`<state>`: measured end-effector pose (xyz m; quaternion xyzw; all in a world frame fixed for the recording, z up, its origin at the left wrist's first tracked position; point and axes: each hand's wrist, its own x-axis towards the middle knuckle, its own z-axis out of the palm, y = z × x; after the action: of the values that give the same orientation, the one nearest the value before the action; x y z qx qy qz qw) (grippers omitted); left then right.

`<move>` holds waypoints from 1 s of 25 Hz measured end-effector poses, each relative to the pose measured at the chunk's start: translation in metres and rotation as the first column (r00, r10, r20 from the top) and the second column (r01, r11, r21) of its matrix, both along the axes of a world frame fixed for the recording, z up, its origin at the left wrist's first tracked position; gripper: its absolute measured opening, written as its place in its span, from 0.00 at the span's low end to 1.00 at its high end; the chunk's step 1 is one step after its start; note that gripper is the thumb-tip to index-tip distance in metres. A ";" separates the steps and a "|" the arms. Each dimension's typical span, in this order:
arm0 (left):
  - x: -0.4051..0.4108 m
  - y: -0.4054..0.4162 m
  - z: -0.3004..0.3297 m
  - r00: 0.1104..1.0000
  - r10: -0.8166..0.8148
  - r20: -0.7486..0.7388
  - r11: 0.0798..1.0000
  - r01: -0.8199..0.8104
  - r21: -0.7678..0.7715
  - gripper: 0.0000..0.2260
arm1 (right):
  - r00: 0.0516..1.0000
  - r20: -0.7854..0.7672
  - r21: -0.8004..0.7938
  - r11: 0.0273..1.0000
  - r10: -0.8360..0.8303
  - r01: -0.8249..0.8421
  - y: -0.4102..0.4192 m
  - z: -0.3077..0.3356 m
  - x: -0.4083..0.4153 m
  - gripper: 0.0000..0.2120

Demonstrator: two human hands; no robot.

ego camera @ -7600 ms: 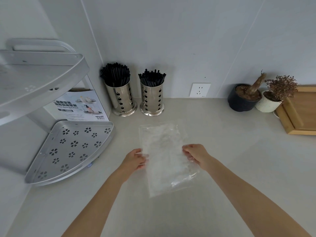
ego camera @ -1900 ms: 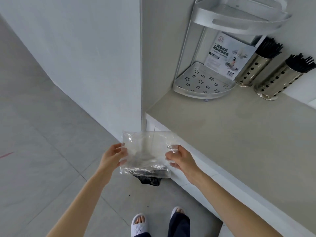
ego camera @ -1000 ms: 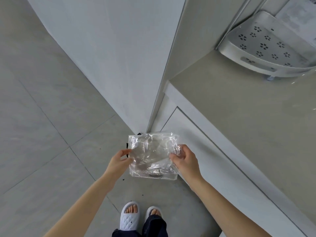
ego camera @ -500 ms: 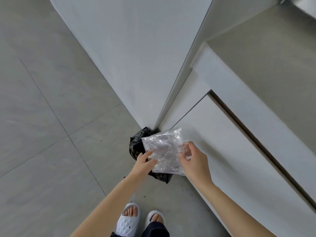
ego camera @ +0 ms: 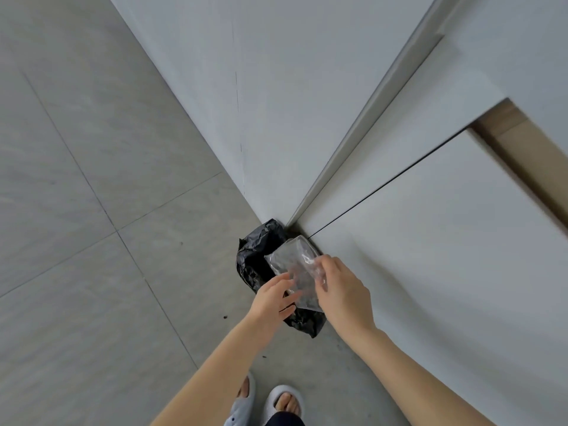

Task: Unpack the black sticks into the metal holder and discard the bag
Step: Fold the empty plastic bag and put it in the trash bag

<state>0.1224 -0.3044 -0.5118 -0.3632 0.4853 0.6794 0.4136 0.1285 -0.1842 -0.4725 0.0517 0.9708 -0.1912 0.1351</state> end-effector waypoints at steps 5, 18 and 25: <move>-0.004 -0.007 -0.023 0.994 0.101 0.047 0.994 -0.103 0.030 0.18 | 0.987 -0.008 0.077 0.985 0.159 -0.158 -0.001 -0.036 -0.001 0.14; -0.006 -0.012 -0.039 1.000 -0.019 0.001 0.997 0.019 -0.069 0.20 | 0.911 0.361 -0.001 0.977 0.200 -0.214 -0.007 -0.064 0.001 0.37; -0.007 -0.022 0.003 0.990 -0.128 -0.056 0.983 0.119 -0.143 0.21 | 0.939 0.294 -0.010 0.983 0.175 -0.181 -0.010 -0.026 0.004 0.33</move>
<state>0.1155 -0.3261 -0.5087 -0.3382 0.5664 0.6282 0.4126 0.1320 -0.1945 -0.4981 -0.0072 0.9423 -0.1598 0.2942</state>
